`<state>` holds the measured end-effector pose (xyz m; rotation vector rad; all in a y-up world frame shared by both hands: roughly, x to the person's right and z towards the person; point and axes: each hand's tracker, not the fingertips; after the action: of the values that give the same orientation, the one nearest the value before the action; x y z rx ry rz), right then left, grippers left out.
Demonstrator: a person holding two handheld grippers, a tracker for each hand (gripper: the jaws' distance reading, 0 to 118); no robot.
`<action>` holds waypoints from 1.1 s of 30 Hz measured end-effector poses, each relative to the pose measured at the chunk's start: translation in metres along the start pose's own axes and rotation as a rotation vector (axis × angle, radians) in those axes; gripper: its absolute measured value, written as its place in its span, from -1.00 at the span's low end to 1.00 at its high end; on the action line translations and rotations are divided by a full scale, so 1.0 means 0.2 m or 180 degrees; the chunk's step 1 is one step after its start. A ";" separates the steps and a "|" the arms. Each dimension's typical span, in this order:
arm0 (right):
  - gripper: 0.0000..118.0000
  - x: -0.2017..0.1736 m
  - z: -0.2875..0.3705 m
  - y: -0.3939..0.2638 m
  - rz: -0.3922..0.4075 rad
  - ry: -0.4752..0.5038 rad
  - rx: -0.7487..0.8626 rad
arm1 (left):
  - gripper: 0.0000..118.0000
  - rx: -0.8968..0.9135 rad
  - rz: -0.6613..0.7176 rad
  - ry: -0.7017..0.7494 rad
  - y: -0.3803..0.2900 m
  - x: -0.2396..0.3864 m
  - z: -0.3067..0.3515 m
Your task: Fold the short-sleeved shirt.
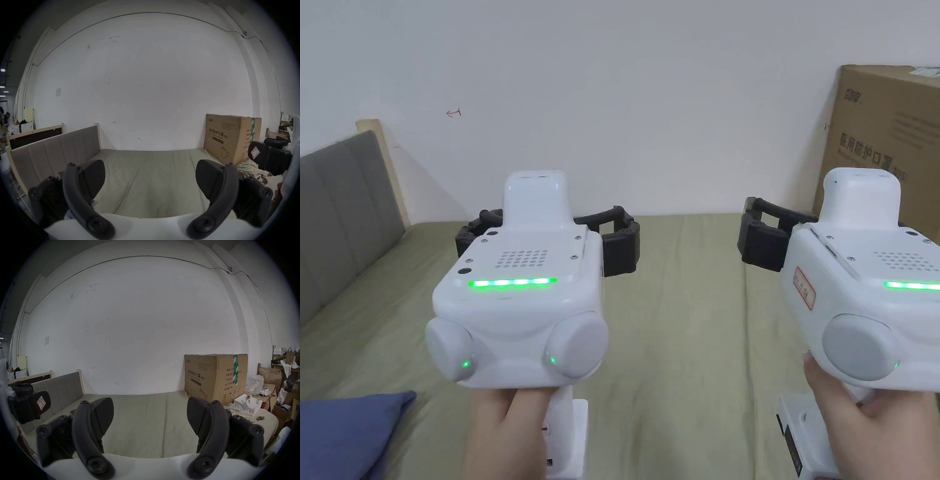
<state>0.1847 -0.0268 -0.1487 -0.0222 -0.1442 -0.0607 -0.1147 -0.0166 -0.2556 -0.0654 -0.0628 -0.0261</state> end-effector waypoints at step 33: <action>0.66 0.01 -0.07 -0.01 0.0017 -0.0015 -0.0120 | 0.91 -0.0114 0.0046 -0.0293 -0.04 0.05 -0.05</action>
<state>0.1889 -0.0299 -0.1618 -0.0604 -0.1479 -0.0579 -0.1044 -0.0248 -0.2647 -0.1027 -0.1540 -0.0096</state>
